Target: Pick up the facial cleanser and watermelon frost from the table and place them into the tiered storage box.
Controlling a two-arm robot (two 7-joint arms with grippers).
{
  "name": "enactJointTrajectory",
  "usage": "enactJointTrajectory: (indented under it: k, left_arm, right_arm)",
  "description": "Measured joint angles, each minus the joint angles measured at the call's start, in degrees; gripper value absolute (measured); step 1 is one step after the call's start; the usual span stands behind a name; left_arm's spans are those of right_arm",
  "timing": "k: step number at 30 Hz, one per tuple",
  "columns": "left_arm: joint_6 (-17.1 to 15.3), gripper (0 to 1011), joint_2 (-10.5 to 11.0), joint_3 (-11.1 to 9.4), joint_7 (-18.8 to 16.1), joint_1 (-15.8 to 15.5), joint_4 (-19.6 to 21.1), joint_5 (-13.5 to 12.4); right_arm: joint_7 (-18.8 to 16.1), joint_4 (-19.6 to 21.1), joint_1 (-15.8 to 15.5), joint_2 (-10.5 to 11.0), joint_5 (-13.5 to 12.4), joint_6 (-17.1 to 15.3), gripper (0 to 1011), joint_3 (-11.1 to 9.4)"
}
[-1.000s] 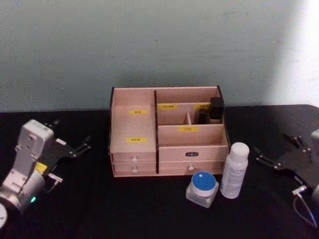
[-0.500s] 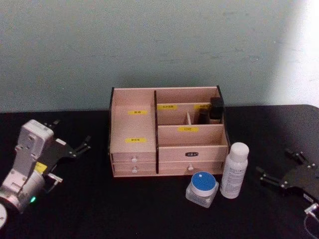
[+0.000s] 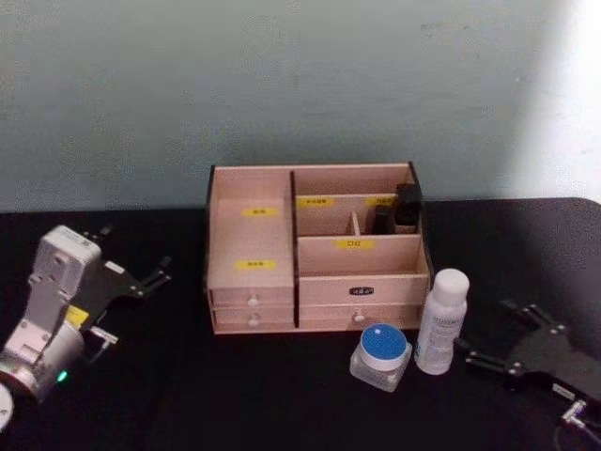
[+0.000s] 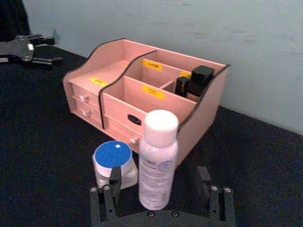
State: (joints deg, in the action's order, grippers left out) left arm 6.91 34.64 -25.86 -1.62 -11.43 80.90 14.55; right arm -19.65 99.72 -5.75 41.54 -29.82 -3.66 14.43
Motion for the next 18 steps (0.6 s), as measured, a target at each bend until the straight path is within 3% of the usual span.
enactJointTrajectory:
  k: [18]
  left_arm:
    - [0.0, 1002, 0.0, 0.0, 0.0, 0.0, 0.0, 0.0]
  right_arm:
    - [-2.23, -6.87, 6.79, -6.83, 4.35, -1.45, 1000, 3.06]
